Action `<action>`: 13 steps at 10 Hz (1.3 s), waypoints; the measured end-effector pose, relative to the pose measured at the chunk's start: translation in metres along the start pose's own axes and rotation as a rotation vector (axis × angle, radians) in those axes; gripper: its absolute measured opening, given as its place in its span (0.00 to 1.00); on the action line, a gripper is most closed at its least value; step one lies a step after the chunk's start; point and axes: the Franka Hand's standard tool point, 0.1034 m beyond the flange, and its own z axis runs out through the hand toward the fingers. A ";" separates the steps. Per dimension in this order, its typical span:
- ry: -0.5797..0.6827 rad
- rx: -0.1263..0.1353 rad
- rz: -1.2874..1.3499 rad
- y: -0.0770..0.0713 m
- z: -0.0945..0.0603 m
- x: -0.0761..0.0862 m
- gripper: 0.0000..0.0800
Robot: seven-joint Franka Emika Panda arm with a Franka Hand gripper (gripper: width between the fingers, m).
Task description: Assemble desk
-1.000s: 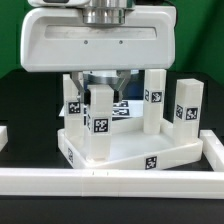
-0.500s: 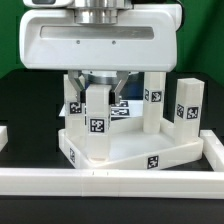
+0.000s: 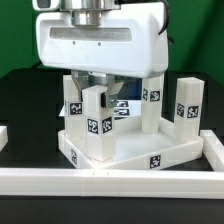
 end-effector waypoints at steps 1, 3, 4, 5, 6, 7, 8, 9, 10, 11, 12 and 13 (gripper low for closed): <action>-0.001 0.001 0.122 -0.002 0.000 -0.002 0.36; -0.002 0.002 0.241 -0.004 0.001 -0.004 0.36; -0.007 0.005 0.308 -0.004 0.001 -0.005 0.46; -0.006 0.005 0.277 -0.005 0.001 -0.005 0.46; -0.006 0.006 0.245 -0.005 0.001 -0.005 0.69; -0.007 0.006 0.211 -0.005 0.001 -0.006 0.77; -0.005 0.006 0.142 -0.006 0.000 -0.006 0.77; -0.004 0.008 0.044 -0.007 0.000 -0.007 0.80; -0.004 0.009 -0.050 -0.009 -0.001 -0.008 0.81; -0.004 0.009 -0.130 -0.011 -0.001 -0.010 0.81; -0.005 0.011 -0.213 -0.012 -0.001 -0.012 0.81; 0.001 0.014 -0.302 -0.013 0.000 -0.012 0.81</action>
Offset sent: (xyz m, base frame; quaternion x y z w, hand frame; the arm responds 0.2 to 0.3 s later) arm 0.0000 0.0000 0.0000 0.0000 0.0000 0.1938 0.9810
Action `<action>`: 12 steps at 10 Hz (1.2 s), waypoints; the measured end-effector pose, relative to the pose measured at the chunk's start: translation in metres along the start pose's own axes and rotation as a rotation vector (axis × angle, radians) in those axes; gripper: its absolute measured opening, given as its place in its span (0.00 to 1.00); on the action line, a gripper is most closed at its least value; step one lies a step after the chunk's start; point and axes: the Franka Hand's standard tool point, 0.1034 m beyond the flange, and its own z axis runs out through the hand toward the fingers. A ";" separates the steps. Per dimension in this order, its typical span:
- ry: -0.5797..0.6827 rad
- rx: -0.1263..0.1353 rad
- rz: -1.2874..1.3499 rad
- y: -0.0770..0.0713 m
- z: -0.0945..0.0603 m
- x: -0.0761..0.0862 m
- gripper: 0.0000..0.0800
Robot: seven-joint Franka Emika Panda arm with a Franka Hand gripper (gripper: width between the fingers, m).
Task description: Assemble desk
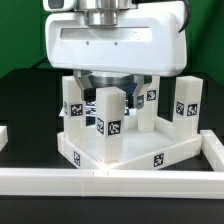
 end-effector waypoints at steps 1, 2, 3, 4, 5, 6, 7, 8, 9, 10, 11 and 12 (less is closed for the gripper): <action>0.000 0.000 -0.056 -0.001 0.001 -0.001 0.81; 0.001 -0.009 -0.170 -0.003 0.001 -0.002 0.81; 0.001 -0.016 -0.270 -0.004 0.001 -0.003 0.81; 0.001 -0.017 -0.351 -0.004 0.002 -0.003 0.81; 0.000 -0.018 -0.428 -0.004 0.002 -0.003 0.81; 0.001 -0.020 -0.513 -0.004 0.002 -0.003 0.81; 0.000 -0.025 -0.578 -0.004 0.002 -0.003 0.81; -0.001 -0.027 -0.667 -0.003 0.002 -0.002 0.81; -0.002 -0.031 -0.762 -0.001 0.001 -0.001 0.81; -0.004 -0.040 -0.859 0.001 0.002 0.000 0.81; -0.006 -0.045 -0.907 0.002 0.002 0.000 0.81; -0.007 -0.049 -0.926 0.003 0.002 0.000 0.78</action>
Offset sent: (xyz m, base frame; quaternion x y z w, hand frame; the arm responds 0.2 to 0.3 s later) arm 0.0022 0.0086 0.0023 0.0025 0.0034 -0.2481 0.9687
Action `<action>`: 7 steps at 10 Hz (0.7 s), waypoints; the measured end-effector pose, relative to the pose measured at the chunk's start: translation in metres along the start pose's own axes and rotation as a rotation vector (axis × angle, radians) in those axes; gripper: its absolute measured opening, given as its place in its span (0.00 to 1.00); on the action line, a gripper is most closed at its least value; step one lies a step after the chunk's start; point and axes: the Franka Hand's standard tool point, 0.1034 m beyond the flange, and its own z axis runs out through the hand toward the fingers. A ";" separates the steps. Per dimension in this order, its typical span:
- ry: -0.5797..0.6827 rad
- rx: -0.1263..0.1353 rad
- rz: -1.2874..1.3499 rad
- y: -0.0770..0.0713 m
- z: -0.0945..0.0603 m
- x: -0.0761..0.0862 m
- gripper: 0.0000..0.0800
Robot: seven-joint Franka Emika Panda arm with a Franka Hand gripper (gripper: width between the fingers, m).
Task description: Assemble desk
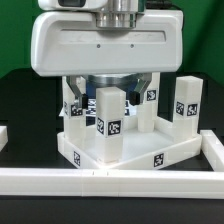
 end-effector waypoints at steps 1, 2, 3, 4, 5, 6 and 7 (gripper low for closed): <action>0.000 0.000 0.002 0.000 0.000 0.000 0.78; 0.000 0.000 0.002 0.000 0.000 0.000 0.56; 0.000 0.000 0.002 0.000 0.000 0.000 0.36; 0.000 0.000 0.030 0.000 0.000 0.000 0.36; 0.000 0.000 0.044 0.000 0.000 0.000 0.36; 0.000 0.000 0.082 0.000 0.000 0.000 0.36; 0.000 0.001 0.180 0.000 0.000 0.000 0.36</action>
Offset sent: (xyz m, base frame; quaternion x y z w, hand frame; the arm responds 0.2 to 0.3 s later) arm 0.0000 0.0000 0.0000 0.0000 0.0000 0.0650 0.9979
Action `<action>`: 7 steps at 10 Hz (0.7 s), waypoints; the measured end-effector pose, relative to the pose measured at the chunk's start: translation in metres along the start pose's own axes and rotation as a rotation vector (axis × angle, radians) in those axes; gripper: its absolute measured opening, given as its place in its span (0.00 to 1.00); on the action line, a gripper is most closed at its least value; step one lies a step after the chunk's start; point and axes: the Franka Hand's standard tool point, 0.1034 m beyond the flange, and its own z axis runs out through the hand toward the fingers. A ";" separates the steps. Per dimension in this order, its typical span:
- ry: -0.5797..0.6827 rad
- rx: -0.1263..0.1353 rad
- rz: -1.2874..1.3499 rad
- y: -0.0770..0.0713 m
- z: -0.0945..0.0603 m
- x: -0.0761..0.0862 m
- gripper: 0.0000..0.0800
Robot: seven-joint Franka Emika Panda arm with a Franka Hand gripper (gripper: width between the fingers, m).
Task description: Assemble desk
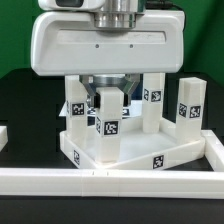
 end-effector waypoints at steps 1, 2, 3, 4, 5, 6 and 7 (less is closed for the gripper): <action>-0.002 0.002 0.081 0.002 0.000 0.000 0.36; -0.009 0.006 0.166 0.006 -0.001 -0.002 0.36; -0.010 0.009 0.280 0.009 0.000 -0.003 0.36; -0.008 0.017 0.381 0.012 0.001 -0.004 0.36; -0.007 0.025 0.487 0.014 0.001 -0.005 0.36; -0.008 0.030 0.592 0.014 0.001 -0.005 0.36; -0.010 0.030 0.699 0.014 0.001 -0.005 0.36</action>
Offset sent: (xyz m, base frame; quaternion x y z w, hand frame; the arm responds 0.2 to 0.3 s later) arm -0.0045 -0.0178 -0.0081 0.0161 -0.0103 0.2242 0.9743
